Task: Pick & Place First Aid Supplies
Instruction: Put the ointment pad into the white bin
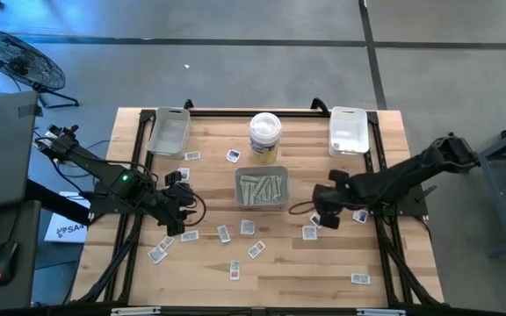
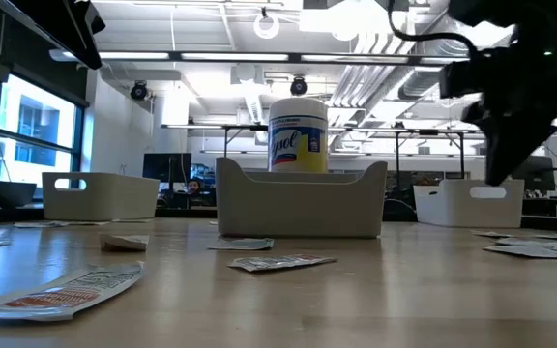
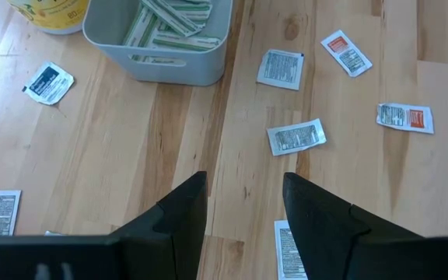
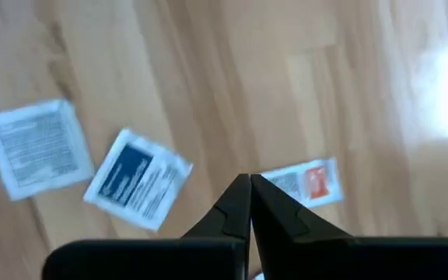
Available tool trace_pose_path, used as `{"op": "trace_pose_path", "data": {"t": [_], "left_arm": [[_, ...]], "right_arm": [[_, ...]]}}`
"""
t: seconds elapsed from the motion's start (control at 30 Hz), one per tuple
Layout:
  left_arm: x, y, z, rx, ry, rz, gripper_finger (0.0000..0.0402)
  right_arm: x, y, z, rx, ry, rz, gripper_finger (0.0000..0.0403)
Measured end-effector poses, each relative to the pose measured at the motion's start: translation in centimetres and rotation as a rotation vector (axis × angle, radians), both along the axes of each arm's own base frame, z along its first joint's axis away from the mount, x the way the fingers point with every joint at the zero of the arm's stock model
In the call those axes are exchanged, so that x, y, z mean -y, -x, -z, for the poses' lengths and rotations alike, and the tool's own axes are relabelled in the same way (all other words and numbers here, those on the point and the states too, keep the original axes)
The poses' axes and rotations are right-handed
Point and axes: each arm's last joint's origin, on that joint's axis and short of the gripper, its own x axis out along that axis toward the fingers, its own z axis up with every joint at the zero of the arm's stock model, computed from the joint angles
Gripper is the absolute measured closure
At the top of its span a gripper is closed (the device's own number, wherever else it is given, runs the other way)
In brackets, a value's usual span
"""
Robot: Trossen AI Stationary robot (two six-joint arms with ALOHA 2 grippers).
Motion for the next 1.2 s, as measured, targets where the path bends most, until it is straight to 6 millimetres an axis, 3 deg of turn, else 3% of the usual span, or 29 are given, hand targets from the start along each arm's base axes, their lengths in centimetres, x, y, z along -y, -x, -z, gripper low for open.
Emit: {"op": "trace_pose_path", "data": {"t": [0.3,0.47,0.73,1.2], "left_arm": [[0.0,0.0,0.0,0.000,0.000,0.000,0.0236],[0.0,0.0,0.0,0.000,0.000,0.000,0.0236],[0.0,0.0,0.0,0.000,0.000,0.000,0.0236],[0.0,0.0,0.0,0.000,0.000,0.000,0.0236]], "right_arm": [[0.0,2.0,3.7,-0.088,0.031,-0.019,0.0340],[0.1,2.3,4.5,-0.081,0.036,-0.037,0.0312],[1.7,2.5,6.0,-0.061,0.007,-0.031,0.0320],[2.5,1.7,4.9,-0.082,0.035,-0.025,0.0331]]}}
